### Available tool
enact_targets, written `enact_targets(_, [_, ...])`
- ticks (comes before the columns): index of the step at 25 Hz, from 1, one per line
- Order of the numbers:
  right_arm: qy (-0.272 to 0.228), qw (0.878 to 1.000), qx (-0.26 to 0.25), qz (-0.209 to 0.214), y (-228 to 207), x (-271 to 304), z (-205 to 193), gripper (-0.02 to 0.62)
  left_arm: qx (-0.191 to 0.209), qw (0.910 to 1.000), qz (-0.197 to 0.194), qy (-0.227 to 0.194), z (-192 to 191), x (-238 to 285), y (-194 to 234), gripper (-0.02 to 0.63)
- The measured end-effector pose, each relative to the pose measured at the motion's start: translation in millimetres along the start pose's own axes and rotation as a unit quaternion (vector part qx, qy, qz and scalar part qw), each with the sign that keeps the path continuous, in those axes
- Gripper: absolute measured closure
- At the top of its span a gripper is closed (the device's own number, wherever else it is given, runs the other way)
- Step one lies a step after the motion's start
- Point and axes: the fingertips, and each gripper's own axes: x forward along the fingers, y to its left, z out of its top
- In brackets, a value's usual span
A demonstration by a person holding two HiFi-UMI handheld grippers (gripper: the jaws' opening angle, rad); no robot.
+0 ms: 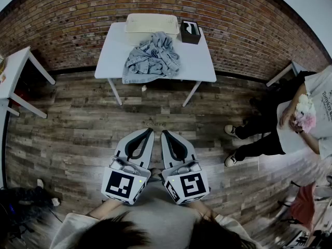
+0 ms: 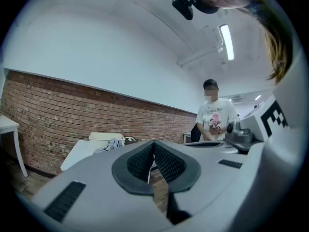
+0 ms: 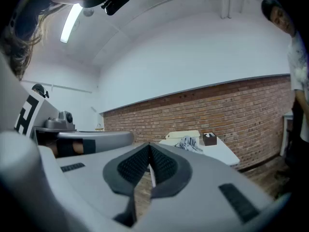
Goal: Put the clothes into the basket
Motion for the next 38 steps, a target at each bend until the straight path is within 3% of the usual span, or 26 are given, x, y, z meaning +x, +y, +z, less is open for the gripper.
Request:
enact_targets(25, [-0.017, 0.999, 0.023, 0.017, -46.2, -23.8, -3.2, 0.589, -0.011, 0.9994, 0.031, -0.007, -12.0, 19.9, -27.8, 0.598])
enact_targets(38, [-0.02, 1.0, 0.005, 0.018, -66.4, 10.8, -2.2, 0.589, -0.013, 0.9984, 0.051, -0.022, -11.4, 52.4, 15.0, 0.598])
